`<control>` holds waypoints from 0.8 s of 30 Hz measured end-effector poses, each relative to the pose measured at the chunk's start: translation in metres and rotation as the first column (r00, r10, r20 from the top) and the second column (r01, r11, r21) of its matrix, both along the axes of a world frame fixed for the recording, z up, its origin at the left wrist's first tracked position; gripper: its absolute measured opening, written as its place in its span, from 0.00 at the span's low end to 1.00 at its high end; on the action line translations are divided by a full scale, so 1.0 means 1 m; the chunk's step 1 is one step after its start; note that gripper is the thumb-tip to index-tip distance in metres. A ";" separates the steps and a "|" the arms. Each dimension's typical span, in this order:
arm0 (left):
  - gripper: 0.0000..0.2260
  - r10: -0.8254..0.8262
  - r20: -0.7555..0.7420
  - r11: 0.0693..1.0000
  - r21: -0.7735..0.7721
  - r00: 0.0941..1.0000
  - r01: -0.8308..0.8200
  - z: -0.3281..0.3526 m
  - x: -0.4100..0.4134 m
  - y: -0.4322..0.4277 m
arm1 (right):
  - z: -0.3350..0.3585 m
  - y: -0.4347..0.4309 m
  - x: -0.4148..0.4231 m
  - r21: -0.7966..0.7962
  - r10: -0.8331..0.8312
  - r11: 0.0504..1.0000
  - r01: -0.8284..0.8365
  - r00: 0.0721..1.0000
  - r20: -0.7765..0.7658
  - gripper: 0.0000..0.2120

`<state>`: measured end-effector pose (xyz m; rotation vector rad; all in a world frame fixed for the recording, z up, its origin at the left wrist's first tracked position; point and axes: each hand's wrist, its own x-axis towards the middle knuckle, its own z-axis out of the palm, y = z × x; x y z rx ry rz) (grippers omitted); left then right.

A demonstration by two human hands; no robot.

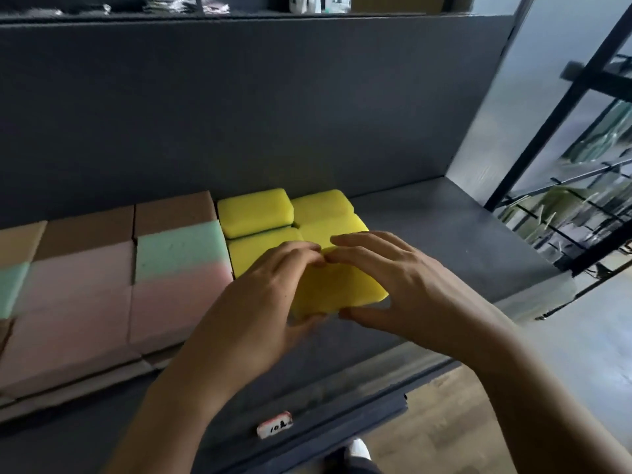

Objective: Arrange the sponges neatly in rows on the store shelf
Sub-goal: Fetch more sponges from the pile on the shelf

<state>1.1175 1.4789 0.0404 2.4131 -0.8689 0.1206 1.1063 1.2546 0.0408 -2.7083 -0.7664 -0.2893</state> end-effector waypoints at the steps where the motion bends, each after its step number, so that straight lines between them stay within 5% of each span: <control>1: 0.31 0.019 -0.011 1.000 -0.007 1.000 -0.019 -0.001 0.003 -0.002 | 0.000 -0.003 0.007 0.007 0.023 1.000 -0.023 1.000 -0.007 0.32; 14: 0.35 0.328 -0.038 0.943 0.077 0.944 -0.325 -0.006 0.034 -0.046 | -0.011 -0.053 0.095 0.033 0.222 0.974 -0.223 0.975 0.016 0.26; 24: 0.25 0.511 0.122 0.812 0.257 0.851 -0.524 -0.015 0.060 -0.051 | -0.017 -0.057 0.149 0.061 0.178 0.982 -0.179 0.984 0.017 0.24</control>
